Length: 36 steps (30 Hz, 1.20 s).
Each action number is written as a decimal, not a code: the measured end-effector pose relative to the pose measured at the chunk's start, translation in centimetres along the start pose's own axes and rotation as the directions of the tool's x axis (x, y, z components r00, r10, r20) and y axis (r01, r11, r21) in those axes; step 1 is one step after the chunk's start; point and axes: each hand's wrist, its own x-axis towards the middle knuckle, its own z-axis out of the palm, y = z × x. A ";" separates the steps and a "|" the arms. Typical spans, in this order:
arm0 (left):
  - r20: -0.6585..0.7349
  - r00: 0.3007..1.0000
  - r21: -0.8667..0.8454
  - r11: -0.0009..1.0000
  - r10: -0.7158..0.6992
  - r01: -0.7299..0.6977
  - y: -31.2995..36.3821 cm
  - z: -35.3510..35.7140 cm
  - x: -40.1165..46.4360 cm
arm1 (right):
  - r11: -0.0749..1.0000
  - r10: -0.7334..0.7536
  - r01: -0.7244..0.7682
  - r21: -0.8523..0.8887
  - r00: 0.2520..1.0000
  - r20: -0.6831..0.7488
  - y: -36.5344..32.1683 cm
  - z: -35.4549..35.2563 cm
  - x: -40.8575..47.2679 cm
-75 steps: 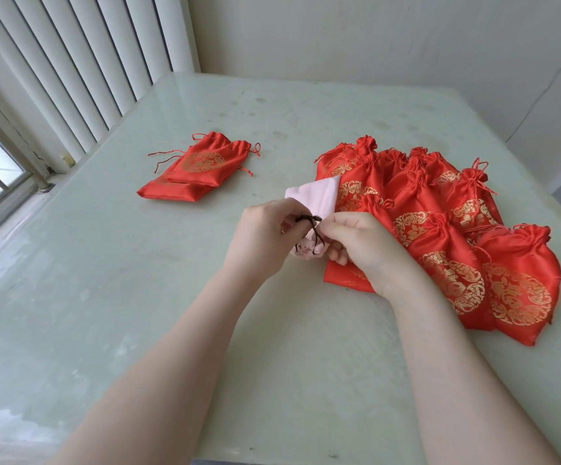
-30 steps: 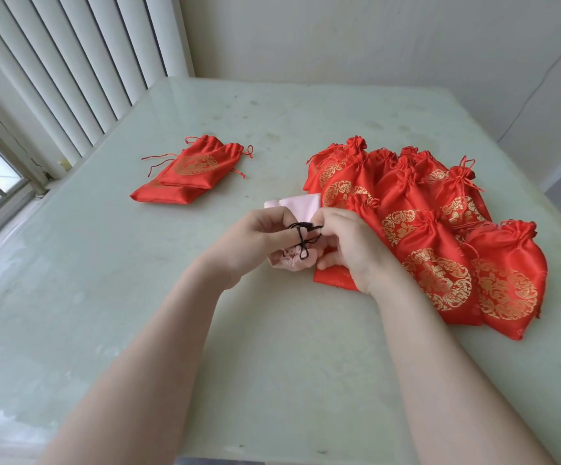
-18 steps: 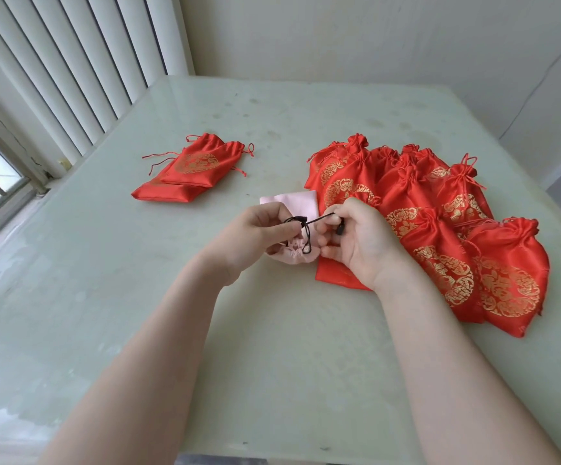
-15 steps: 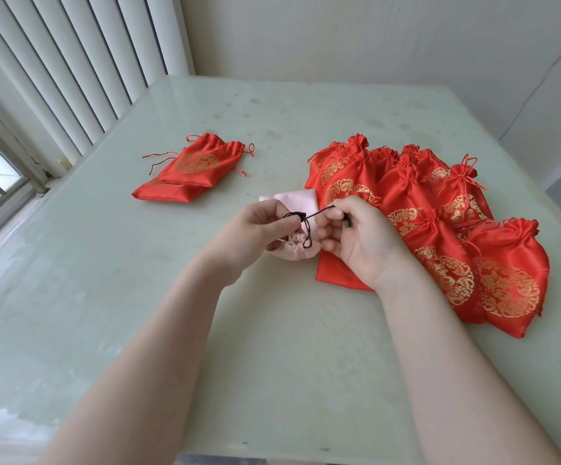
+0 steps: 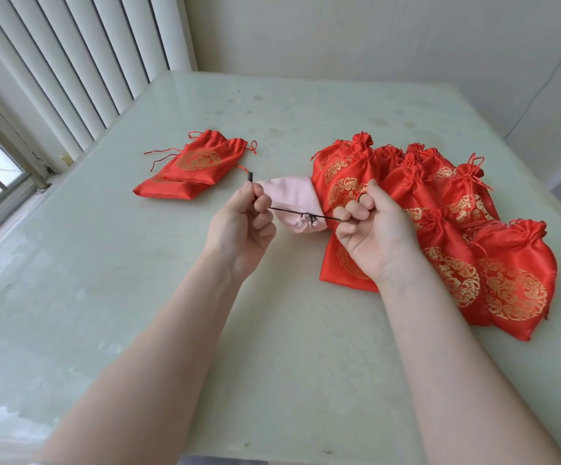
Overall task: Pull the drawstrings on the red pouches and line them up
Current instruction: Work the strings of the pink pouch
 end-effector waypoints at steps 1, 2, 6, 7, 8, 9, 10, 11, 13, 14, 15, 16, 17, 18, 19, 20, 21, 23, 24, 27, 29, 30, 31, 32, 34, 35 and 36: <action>0.000 1.000 0.063 0.998 0.022 -0.022 -0.1 0.0 0.0 | 1.000 0.008 -0.008 -0.021 1.000 0.004 0.1 0.0 0.0; 0.008 0.999 0.142 0.989 0.051 -0.052 -0.1 0.0 -0.1 | 0.998 0.010 -0.009 -0.056 1.000 0.010 0.2 0.0 0.0; -0.023 0.998 0.323 0.945 0.066 -0.055 -0.2 -0.1 -0.1 | 0.936 -0.068 0.071 -0.345 0.997 0.018 0.5 0.2 -0.1; -0.038 0.997 0.336 0.941 0.064 -0.047 -0.2 0.0 -0.1 | 0.909 -0.101 0.098 -0.406 0.995 0.014 0.7 0.3 -0.1; -0.040 0.996 0.352 0.934 0.074 -0.055 -0.3 0.1 -0.3 | 0.870 -0.151 0.139 -0.473 0.988 0.012 0.9 0.5 -0.1; -0.032 0.995 0.391 0.917 0.099 -0.079 -0.4 0.3 -0.4 | 0.807 -0.220 0.195 -0.558 0.975 0.022 1.1 0.5 0.0; -0.016 0.991 0.450 0.886 0.135 -0.113 -0.4 0.5 -0.5 | 0.720 -0.294 0.256 -0.644 0.954 0.052 1.4 0.4 0.0; 0.005 0.985 0.508 0.848 0.172 -0.151 -0.4 0.6 -0.7 | 0.622 -0.352 0.312 -0.718 0.931 0.099 1.6 0.2 0.0; 0.062 0.975 0.568 0.796 0.213 -0.210 -0.2 0.7 -1.0 | 0.483 -0.378 0.366 -0.795 0.907 0.187 1.9 0.0 -0.3; 0.093 0.972 0.576 0.785 0.214 -0.227 -0.1 0.8 -1.2 | 0.448 -0.366 0.380 -0.809 0.904 0.221 2.0 0.1 -0.4; 0.120 0.969 0.579 0.778 0.215 -0.244 -0.1 0.9 -1.4 | 0.425 -0.352 0.396 -0.814 0.901 0.254 2.1 0.2 -0.5; 0.142 0.965 0.586 0.768 0.219 -0.260 -0.1 1.2 -1.6 | 0.424 -0.326 0.410 -0.808 0.901 0.286 2.3 0.4 -0.7; 0.158 0.960 0.600 0.750 0.229 -0.278 -0.1 1.5 -1.9 | 0.444 -0.284 0.419 -0.792 0.904 0.319 2.4 0.5 -0.9; 0.169 0.955 0.612 0.734 0.244 -0.296 -0.1 1.8 -2.1 | 0.472 -0.234 0.424 -0.773 0.905 0.355 2.5 0.5 -1.1; 0.177 0.951 0.613 0.728 0.254 -0.308 -0.1 2.0 -2.3 | 0.484 -0.187 0.422 -0.767 0.906 0.380 2.6 0.5 -1.1; 0.179 0.949 0.606 0.731 0.258 -0.313 0.0 2.2 -2.5 | 0.476 -0.153 0.415 -0.775 0.907 0.392 2.6 0.5 -1.2; 0.177 0.949 0.597 0.738 0.261 -0.314 0.0 2.3 -2.6 | 0.459 -0.135 0.412 -0.787 0.908 0.397 2.7 0.5 -1.2; 0.163 0.947 0.593 0.740 0.278 -0.319 0.1 2.3 -2.5 | 0.443 -0.136 0.417 -0.794 0.906 0.400 2.9 0.5 -1.2; 0.155 0.948 0.600 0.736 0.279 -0.315 0.1 2.2 -2.5 | 0.449 -0.154 0.420 -0.788 0.906 0.395 3.0 0.6 -1.3; 0.164 0.960 0.627 0.727 0.227 -0.279 -0.2 2.1 -2.3 | 0.594 -0.221 0.367 -0.716 0.930 0.293 2.5 0.9 -1.5; 0.187 0.968 0.671 0.698 0.169 -0.251 -0.5 2.0 -2.3 | 0.702 -0.235 0.338 -0.627 0.941 0.244 2.0 1.0 -1.5; 0.196 0.970 0.696 0.677 0.142 -0.240 -0.7 1.9 -2.2 | 0.724 -0.240 0.337 -0.602 0.941 0.238 1.8 0.9 -1.4; 0.205 0.972 0.712 0.663 0.118 -0.230 -0.9 1.9 -2.3 | 0.734 -0.240 0.336 -0.591 0.941 0.237 1.8 0.8 -1.4; 0.221 0.970 0.724 0.649 0.103 -0.234 -1.2 1.8 -2.4 | 0.736 -0.233 0.332 -0.591 0.943 0.238 1.9 0.8 -1.4; 0.235 0.967 0.737 0.631 0.097 -0.242 -1.6 1.9 -2.4 | 0.731 -0.223 0.320 -0.603 0.947 0.231 2.0 0.9 -1.5; 0.223 0.970 0.735 0.636 0.099 -0.235 -1.6 2.0 -2.5 | 0.726 -0.225 0.314 -0.612 0.949 0.220 2.0 0.9 -1.5; 0.198 0.975 0.723 0.657 0.103 -0.216 -1.5 2.0 -2.4 | 0.725 -0.231 0.308 -0.617 0.952 0.203 1.8 0.9 -1.5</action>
